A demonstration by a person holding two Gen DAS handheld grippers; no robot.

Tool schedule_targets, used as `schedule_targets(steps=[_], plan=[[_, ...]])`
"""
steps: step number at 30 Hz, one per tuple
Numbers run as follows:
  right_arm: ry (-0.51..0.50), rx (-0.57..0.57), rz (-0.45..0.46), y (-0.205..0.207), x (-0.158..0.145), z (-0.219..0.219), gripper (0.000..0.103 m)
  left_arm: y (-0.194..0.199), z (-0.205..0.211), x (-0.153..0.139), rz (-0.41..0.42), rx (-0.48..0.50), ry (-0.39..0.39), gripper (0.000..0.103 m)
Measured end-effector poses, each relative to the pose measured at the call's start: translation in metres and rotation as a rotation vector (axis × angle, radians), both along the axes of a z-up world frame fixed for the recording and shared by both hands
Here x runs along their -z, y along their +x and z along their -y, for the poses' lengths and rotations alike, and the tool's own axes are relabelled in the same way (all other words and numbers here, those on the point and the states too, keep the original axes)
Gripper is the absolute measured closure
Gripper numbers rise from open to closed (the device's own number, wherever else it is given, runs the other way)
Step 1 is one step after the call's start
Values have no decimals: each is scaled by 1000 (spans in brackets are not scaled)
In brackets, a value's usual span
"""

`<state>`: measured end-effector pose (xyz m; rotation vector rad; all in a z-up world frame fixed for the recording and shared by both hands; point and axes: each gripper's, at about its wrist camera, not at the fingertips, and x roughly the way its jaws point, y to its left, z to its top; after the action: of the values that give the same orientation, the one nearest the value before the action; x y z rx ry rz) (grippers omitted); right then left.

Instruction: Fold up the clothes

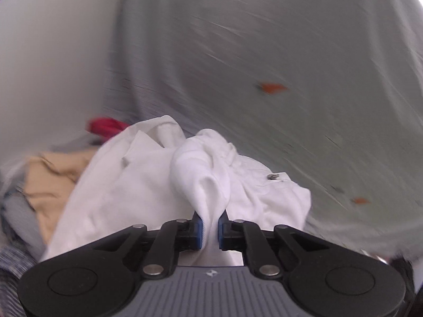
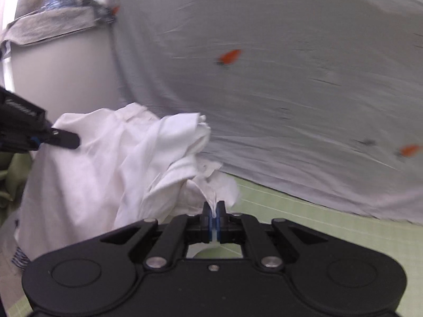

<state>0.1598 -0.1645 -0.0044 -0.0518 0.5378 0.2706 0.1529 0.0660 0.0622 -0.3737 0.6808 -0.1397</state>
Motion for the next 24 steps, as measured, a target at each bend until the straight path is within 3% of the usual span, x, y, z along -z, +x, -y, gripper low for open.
schedule_targets(steps=[4,7,10,12,16,19,24], plan=[[-105,264,-61,-43,24,90,100,-26,91,47,-88,151,-39,87],[-74,455,-221,-76,51,173,100,-53,152,84,-199,239,-32,82],[-35,555,-346,-111,72,222,97,-74,179,93,-220,274,-9,69],[-14,578,-375,-131,77,235,90,-84,180,89,-209,247,12,59],[21,567,-381,-145,72,240,73,-86,151,80,-185,105,38,37],[21,557,-353,-141,66,240,61,-78,125,75,-202,-20,69,34],[129,615,-322,-130,59,243,44,-79,77,79,-231,-149,107,32]])
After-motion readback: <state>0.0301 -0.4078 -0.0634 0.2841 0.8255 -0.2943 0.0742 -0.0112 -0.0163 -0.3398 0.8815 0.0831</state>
